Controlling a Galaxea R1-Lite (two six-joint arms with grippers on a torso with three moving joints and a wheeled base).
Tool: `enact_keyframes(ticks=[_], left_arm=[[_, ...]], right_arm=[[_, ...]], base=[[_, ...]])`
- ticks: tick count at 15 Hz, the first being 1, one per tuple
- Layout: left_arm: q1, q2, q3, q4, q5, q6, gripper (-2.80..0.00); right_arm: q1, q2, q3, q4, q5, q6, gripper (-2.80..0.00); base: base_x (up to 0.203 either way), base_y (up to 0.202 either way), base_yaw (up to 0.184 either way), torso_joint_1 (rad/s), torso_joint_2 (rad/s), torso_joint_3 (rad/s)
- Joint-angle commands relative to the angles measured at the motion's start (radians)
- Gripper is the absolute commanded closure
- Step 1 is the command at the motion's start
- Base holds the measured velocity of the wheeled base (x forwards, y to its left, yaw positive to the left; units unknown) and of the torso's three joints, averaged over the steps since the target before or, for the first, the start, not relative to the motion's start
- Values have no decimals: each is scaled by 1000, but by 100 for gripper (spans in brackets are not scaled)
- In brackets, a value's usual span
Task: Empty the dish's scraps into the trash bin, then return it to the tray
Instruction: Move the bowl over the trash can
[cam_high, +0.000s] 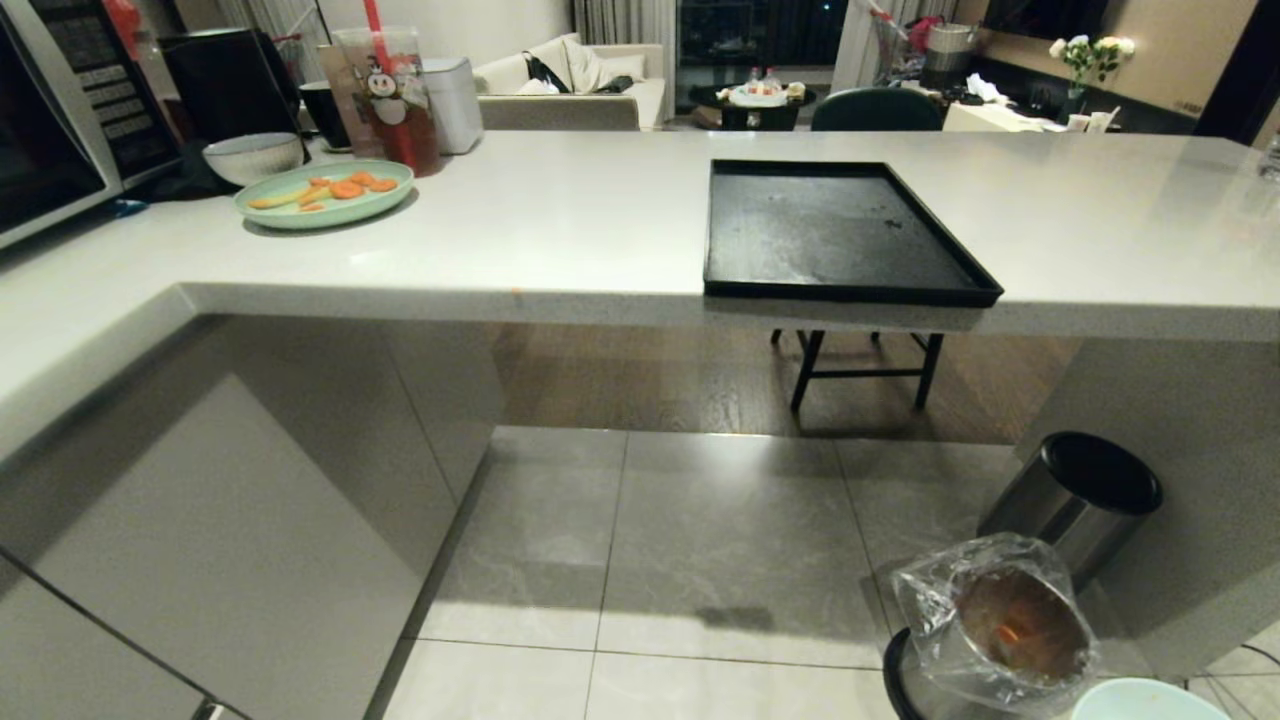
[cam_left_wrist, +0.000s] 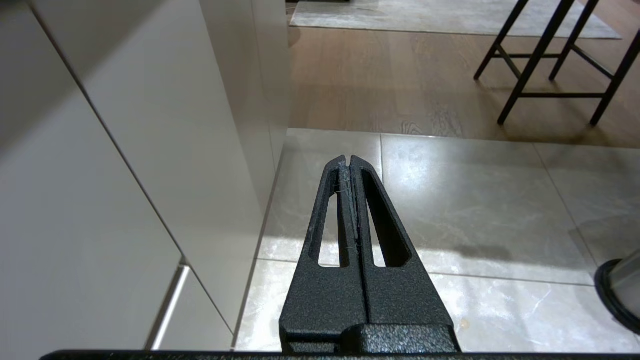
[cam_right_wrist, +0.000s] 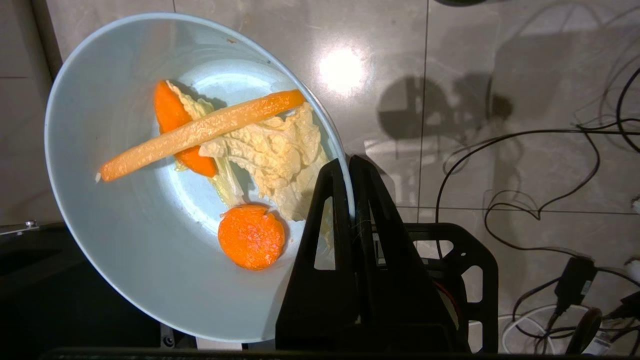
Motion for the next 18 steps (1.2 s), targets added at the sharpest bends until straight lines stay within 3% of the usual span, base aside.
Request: enact_keyframes(ticks=[1,5,18], left_arm=[[0,1,0,-1,0,0,0],[0,1,0,-1,0,0,0],[0,0,0,-1,0,0,0]], right_arm=[[0,1,2,3,1,1,0],[2,1,2,5,-4,-1,0],[8,6,13,-23,-30,0,0]], base=[[0,0,0,-31,414,417],[0,0,0,3,350,369],[0,0,0,3,27,30]])
